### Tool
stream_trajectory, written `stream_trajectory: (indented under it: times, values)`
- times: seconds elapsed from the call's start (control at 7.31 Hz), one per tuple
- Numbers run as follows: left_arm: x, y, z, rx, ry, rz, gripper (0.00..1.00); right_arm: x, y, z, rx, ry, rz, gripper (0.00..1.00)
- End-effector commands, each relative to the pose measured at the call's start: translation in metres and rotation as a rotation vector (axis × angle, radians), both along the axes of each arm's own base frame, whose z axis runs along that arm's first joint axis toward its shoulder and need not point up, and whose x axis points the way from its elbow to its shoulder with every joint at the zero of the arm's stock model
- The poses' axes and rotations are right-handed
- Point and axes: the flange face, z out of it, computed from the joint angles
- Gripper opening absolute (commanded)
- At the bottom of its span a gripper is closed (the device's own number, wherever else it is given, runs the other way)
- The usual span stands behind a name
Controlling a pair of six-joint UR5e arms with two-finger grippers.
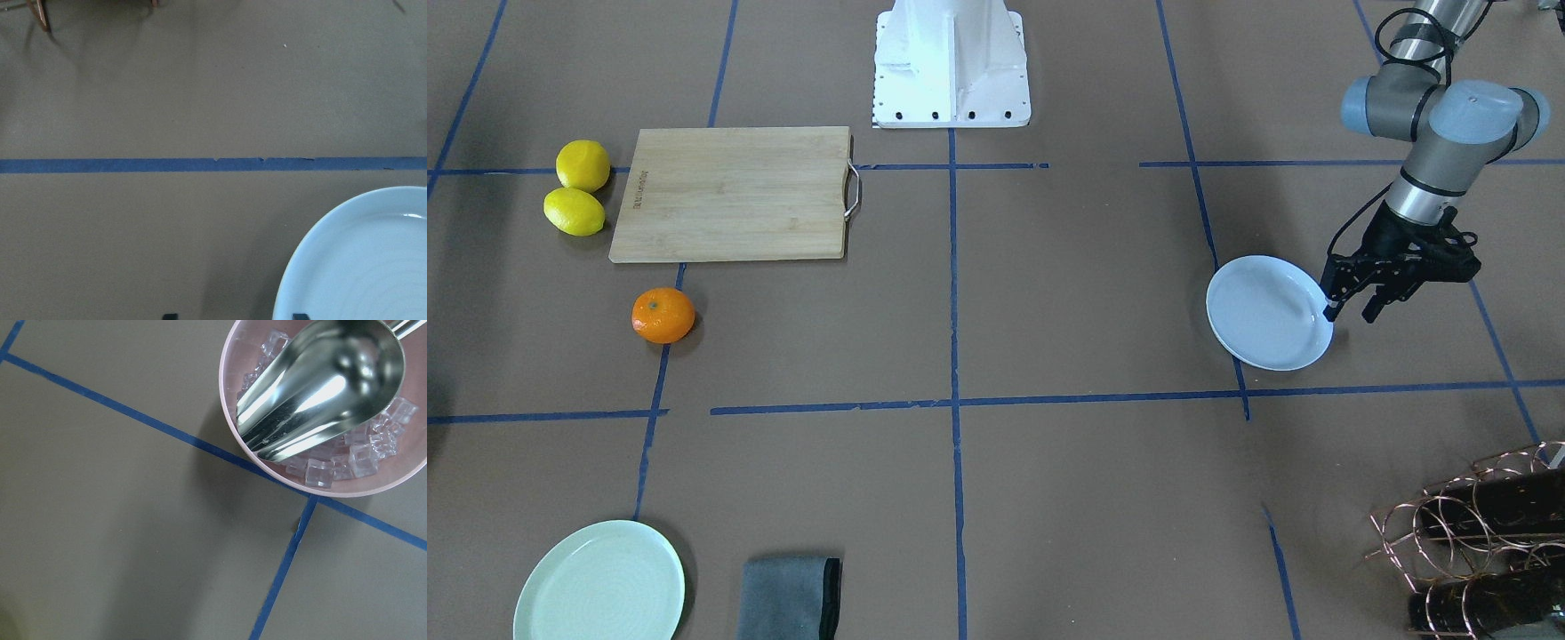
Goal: Pick orange to plate
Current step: 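Reach the left gripper to the rim of the light blue plate, then push the light blue plate with the left gripper toward the table centre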
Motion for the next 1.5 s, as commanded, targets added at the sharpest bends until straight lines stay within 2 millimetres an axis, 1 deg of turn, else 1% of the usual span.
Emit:
stream_trajectory:
  times: [0.0,0.14,0.27,0.55,0.68,0.82,0.96,1.09,1.23,1.37]
  values:
    - [0.006,0.002,0.002,0.003,0.001,0.009,0.50,0.000,0.001,0.001,-0.002,0.000,0.000,1.00]
    - [0.006,0.001,0.000,0.006,0.005,0.009,0.18,0.000,0.001,0.001,-0.002,0.000,0.000,1.00]
    - [0.009,0.002,-0.001,0.009,0.007,0.015,0.00,0.000,0.001,0.001,-0.002,0.000,0.000,1.00]
    - [0.011,0.001,-0.016,0.041,0.045,0.021,0.00,0.000,0.001,0.001,-0.002,0.000,0.000,1.00]
    - [0.010,0.003,-0.039,0.075,0.081,0.028,0.00,0.000,0.001,0.001,-0.002,0.000,0.000,1.00]
    - [0.009,0.008,-0.068,0.091,0.134,0.067,0.00,0.000,0.001,0.001,-0.002,0.000,0.000,1.00]
    - [0.010,0.015,-0.092,0.102,0.180,0.105,0.00,0.000,0.001,0.001,-0.002,0.000,0.000,1.00]
    - [0.018,0.008,-0.110,0.086,0.218,0.083,0.00,0.000,0.001,0.001,-0.002,0.000,0.000,1.00]
    - [0.035,-0.010,-0.145,0.076,0.277,0.053,0.00,0.000,0.001,0.000,0.000,0.000,0.000,1.00]
    - [0.055,-0.030,-0.187,0.068,0.315,0.035,0.00,0.000,0.001,0.000,0.000,0.000,0.000,1.00]
